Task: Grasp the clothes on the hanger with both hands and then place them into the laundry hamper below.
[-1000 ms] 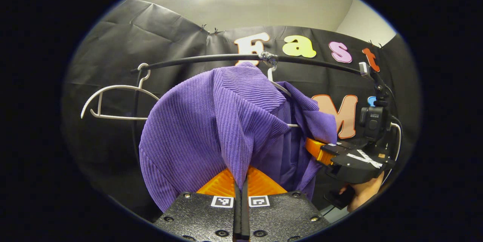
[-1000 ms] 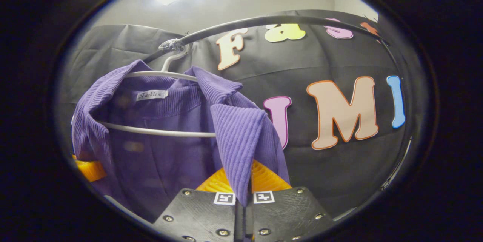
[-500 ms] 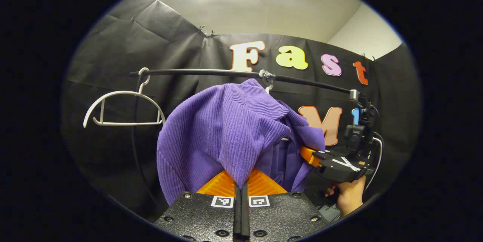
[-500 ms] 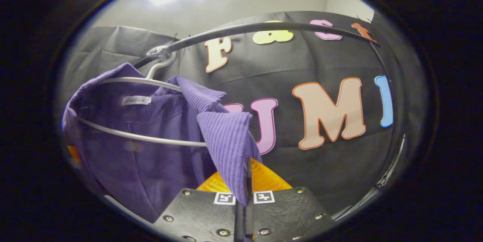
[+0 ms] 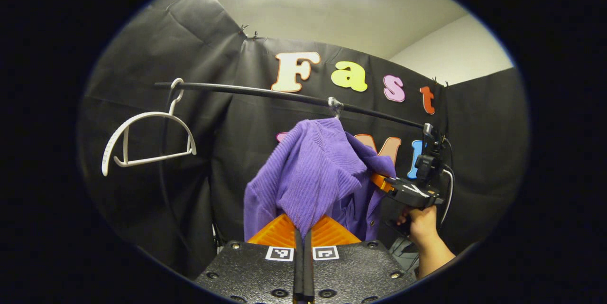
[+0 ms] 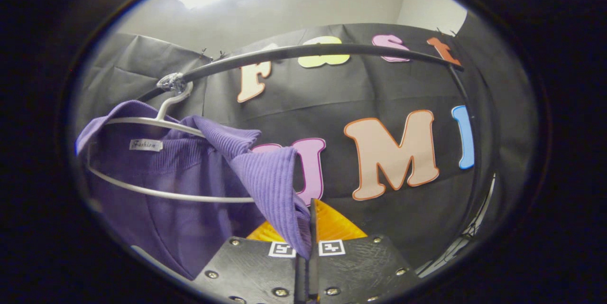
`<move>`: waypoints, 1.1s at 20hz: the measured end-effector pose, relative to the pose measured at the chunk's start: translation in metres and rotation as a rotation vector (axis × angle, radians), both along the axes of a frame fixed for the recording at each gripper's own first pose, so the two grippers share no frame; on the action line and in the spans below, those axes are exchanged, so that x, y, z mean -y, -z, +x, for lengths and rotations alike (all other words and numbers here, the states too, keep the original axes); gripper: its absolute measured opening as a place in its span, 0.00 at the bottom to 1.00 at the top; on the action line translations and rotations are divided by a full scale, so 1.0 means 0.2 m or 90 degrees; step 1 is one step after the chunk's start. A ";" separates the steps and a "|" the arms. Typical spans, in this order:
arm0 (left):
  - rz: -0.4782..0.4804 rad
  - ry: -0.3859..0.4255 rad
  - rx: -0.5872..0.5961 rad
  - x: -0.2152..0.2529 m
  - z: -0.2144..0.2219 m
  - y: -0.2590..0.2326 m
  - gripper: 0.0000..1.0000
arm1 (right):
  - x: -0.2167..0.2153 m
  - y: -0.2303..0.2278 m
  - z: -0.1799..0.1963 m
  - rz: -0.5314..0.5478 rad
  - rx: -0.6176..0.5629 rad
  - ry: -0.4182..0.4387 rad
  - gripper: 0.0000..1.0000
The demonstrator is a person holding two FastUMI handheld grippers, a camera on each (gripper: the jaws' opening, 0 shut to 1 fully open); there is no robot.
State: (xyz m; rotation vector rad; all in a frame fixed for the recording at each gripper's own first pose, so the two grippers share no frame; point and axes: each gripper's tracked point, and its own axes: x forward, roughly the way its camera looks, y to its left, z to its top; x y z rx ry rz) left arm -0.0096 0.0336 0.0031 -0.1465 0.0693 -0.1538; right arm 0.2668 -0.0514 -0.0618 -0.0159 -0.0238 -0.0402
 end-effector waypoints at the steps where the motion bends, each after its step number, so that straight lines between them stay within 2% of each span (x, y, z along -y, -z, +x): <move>1: -0.005 0.004 -0.012 -0.03 0.01 0.01 0.00 | 0.00 -0.01 0.01 -0.005 0.003 0.006 0.08; 3: 0.002 0.001 -0.023 -0.09 0.02 0.02 0.00 | 0.02 -0.04 0.03 -0.017 0.011 0.024 0.09; 6: 0.007 -0.015 0.002 -0.18 0.01 -0.06 0.00 | 0.05 -0.10 0.06 -0.034 0.025 0.052 0.08; 7: 0.006 -0.018 0.015 -0.21 0.00 -0.10 0.00 | 0.06 -0.13 0.07 -0.032 0.033 0.059 0.03; 10: 0.006 -0.029 0.025 -0.27 0.01 -0.15 0.00 | 0.07 -0.16 0.11 -0.025 0.042 0.072 0.04; 11: 0.002 -0.029 0.030 -0.28 0.01 -0.17 0.00 | 0.07 -0.17 0.12 -0.028 0.044 0.077 0.00; 13: 0.001 -0.033 0.049 -0.31 0.02 -0.23 0.00 | 0.07 -0.16 0.15 -0.033 0.039 0.086 0.03; 17: -0.040 -0.049 0.080 -0.42 0.08 -0.33 0.02 | 0.06 -0.11 0.27 -0.038 0.019 0.082 0.03; 21: -0.066 -0.052 0.067 -0.51 0.16 -0.31 0.02 | 0.06 -0.04 0.39 -0.023 0.003 0.078 0.00; 22: -0.072 -0.049 0.065 -0.53 0.17 -0.31 0.00 | 0.08 -0.04 0.42 -0.029 0.004 0.087 0.03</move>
